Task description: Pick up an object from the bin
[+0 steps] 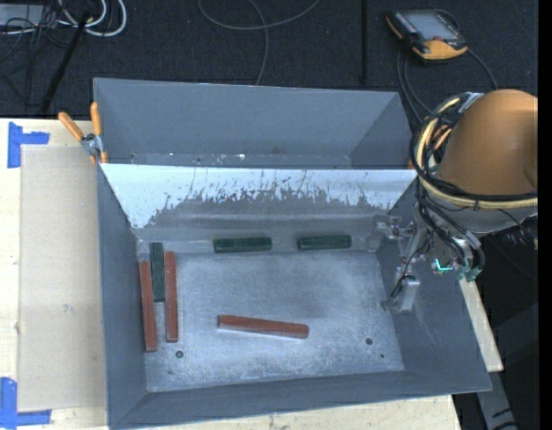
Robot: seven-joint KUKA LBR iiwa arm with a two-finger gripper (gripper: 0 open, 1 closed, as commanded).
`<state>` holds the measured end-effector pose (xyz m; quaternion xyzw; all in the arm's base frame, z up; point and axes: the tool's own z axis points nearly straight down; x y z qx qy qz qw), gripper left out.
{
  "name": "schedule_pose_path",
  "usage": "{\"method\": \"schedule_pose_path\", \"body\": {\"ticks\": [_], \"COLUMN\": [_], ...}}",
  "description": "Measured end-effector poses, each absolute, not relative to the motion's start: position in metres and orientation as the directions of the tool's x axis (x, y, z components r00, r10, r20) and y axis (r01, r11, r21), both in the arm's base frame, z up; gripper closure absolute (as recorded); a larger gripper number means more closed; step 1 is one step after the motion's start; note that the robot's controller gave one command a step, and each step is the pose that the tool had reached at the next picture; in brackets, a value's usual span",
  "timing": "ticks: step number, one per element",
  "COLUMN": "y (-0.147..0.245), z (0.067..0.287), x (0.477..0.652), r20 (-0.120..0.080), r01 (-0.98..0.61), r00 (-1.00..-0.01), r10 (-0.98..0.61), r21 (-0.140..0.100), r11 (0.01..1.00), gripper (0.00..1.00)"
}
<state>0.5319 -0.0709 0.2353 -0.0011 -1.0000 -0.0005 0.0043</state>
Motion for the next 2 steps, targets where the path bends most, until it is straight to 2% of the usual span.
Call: {"method": "schedule_pose_path", "body": {"ticks": [1, 2], "y": [-0.071, -0.027], "z": [0.239, 0.21], "x": [0.533, 0.551], "r20": [0.001, -0.003], "r01": [0.0, -0.042], "r00": [-1.0, -0.999], "r10": [0.0, -0.043], "r21": [0.0, -0.002], "r11": [1.0, 0.999], "gripper": [0.0, 0.0]}}
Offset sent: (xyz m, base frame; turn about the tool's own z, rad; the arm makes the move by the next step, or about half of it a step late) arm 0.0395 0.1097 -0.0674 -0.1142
